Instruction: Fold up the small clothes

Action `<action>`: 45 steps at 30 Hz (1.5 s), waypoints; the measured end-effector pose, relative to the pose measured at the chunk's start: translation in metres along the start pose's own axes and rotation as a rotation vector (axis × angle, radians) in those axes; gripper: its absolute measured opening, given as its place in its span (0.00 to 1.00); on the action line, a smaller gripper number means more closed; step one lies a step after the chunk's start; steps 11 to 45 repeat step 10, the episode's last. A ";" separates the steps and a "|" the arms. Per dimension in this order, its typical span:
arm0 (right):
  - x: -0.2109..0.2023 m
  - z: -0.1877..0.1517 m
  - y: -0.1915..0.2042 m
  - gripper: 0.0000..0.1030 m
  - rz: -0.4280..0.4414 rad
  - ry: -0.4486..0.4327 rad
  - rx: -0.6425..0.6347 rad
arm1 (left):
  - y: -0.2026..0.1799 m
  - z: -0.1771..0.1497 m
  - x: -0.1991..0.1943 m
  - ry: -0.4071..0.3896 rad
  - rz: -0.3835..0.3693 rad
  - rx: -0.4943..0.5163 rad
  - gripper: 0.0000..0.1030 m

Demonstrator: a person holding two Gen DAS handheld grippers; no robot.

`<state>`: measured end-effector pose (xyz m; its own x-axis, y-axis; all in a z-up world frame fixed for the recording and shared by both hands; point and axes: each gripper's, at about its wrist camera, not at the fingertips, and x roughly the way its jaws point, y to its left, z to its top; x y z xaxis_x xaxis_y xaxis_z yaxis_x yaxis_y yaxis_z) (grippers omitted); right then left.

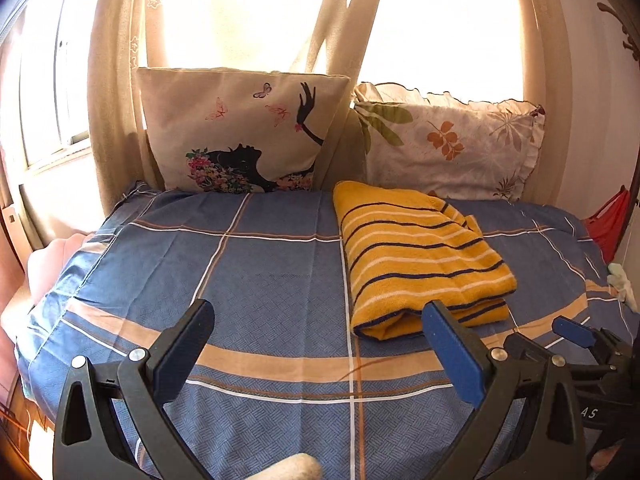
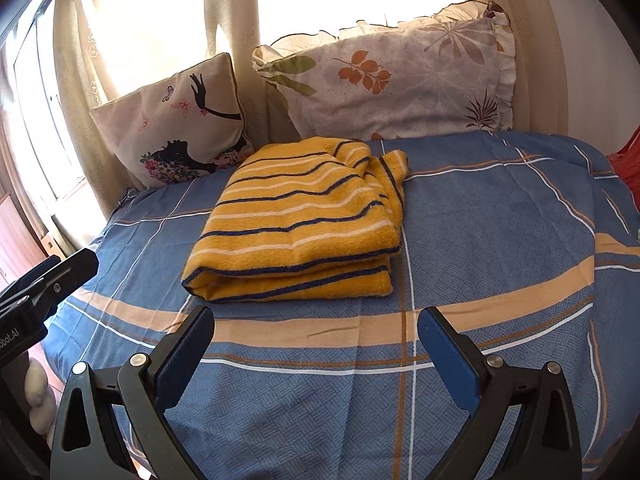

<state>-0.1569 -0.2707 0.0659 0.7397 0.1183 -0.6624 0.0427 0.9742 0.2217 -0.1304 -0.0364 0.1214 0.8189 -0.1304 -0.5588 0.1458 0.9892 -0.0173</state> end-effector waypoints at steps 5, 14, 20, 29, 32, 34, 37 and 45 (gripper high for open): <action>-0.012 -0.003 0.021 1.00 -0.020 -0.012 -0.031 | 0.018 -0.013 0.001 0.088 -0.032 -0.038 1.00; -0.020 -0.004 0.038 1.00 -0.028 -0.014 -0.046 | 0.031 -0.024 -0.002 0.131 -0.036 -0.033 1.00; -0.020 -0.004 0.038 1.00 -0.028 -0.014 -0.046 | 0.031 -0.024 -0.002 0.131 -0.036 -0.033 1.00; -0.020 -0.004 0.038 1.00 -0.028 -0.014 -0.046 | 0.031 -0.024 -0.002 0.131 -0.036 -0.033 1.00; -0.020 -0.004 0.038 1.00 -0.028 -0.014 -0.046 | 0.031 -0.024 -0.002 0.131 -0.036 -0.033 1.00; -0.020 -0.004 0.038 1.00 -0.028 -0.014 -0.046 | 0.031 -0.024 -0.002 0.131 -0.036 -0.033 1.00; -0.020 -0.004 0.038 1.00 -0.028 -0.014 -0.046 | 0.031 -0.024 -0.002 0.131 -0.036 -0.033 1.00; -0.020 -0.004 0.038 1.00 -0.028 -0.014 -0.046 | 0.031 -0.024 -0.002 0.131 -0.036 -0.033 1.00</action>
